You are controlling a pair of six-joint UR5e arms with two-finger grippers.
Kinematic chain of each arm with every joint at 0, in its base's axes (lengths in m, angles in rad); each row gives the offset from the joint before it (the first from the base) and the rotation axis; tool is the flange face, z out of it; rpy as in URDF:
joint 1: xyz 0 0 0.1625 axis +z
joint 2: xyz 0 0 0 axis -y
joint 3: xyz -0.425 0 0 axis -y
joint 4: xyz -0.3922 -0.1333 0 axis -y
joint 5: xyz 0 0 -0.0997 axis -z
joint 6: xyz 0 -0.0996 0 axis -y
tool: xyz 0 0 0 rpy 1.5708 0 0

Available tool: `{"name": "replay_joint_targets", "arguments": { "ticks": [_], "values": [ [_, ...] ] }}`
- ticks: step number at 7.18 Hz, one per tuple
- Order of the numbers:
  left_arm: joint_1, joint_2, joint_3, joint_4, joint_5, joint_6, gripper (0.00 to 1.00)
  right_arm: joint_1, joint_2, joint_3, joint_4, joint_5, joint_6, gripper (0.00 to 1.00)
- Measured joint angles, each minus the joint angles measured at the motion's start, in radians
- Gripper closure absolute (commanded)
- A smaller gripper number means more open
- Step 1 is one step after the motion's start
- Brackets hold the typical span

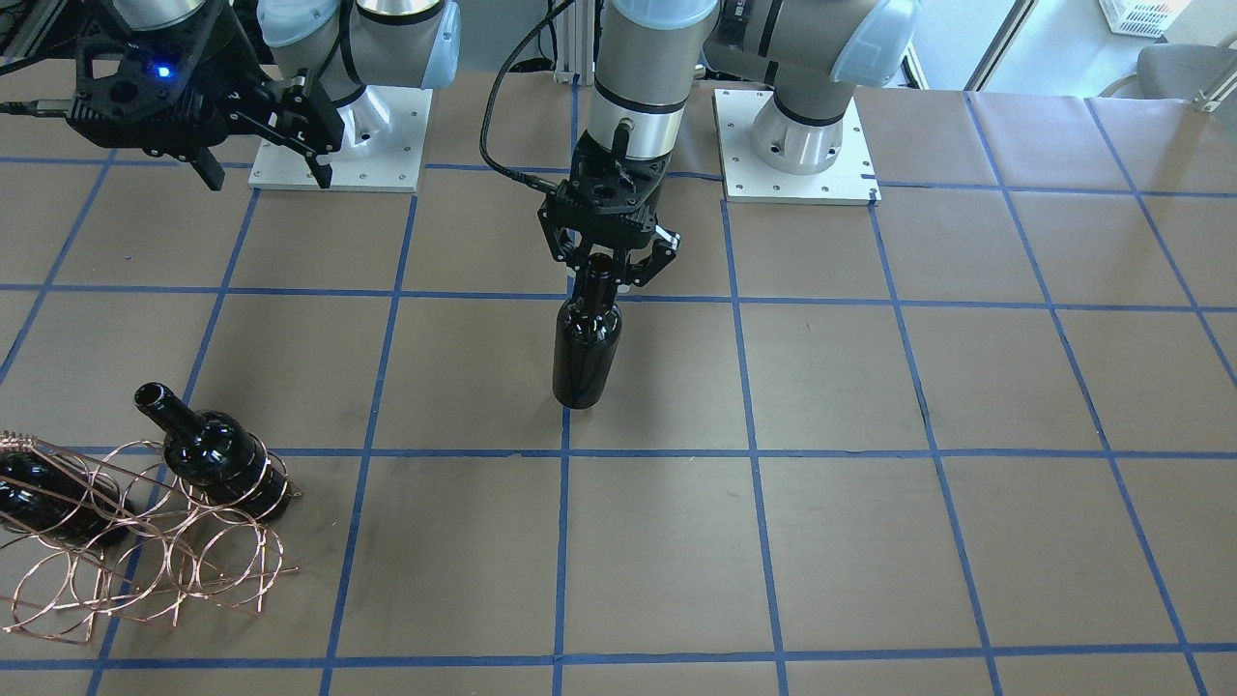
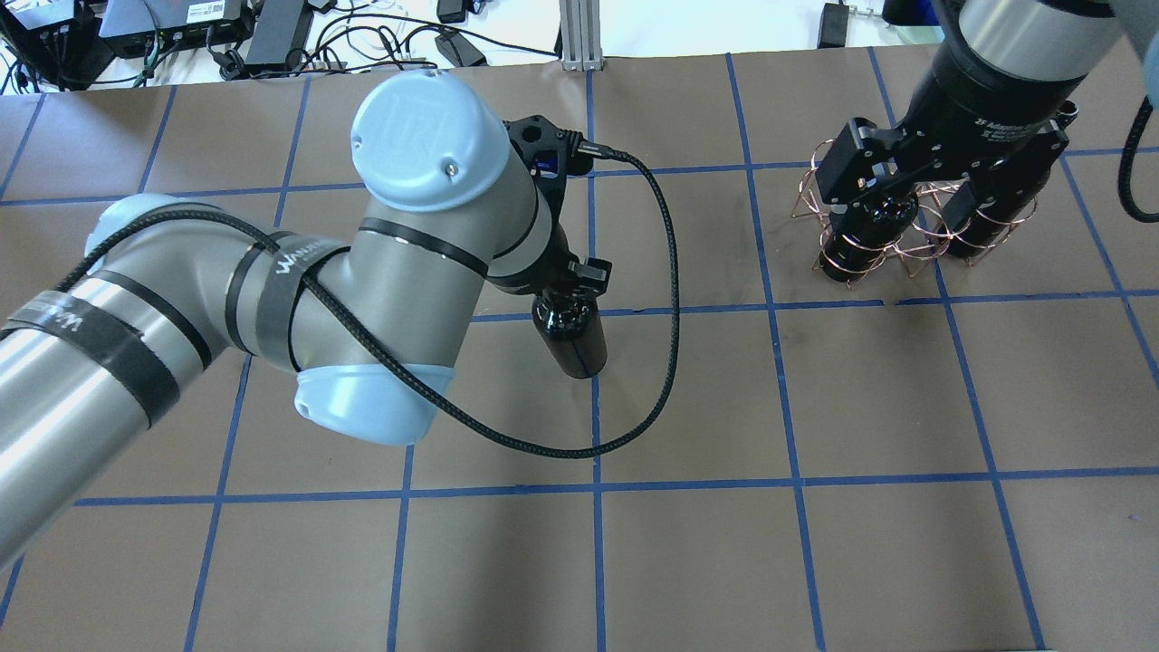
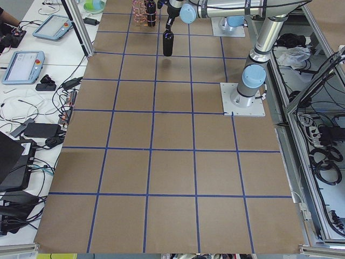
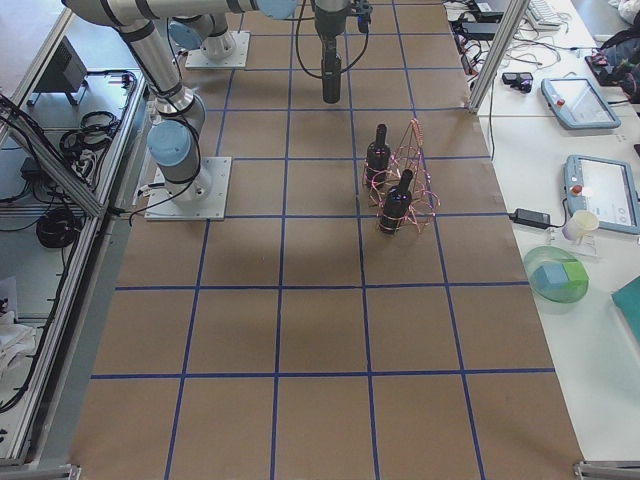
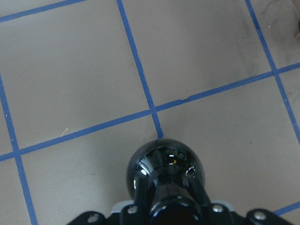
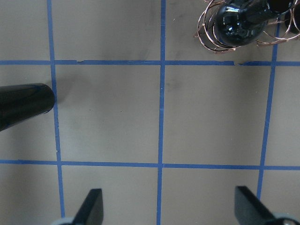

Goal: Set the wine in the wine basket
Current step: 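Carry the dark bottle with the left gripper toward the table center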

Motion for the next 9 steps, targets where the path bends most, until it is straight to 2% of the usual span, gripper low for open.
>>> {"name": "replay_joint_targets", "arguments": {
  "ticks": [4, 9],
  "values": [
    [-0.009, -0.006, -0.012, 0.024, 0.026, -0.049, 1.00, -0.001, 0.000, 0.001, -0.001, 0.000, 0.000, 0.00],
    [0.009, -0.018, -0.003, -0.033, 0.027, -0.053, 1.00, -0.001, 0.005, 0.004, -0.007, 0.000, -0.002, 0.00]
  ]
}}
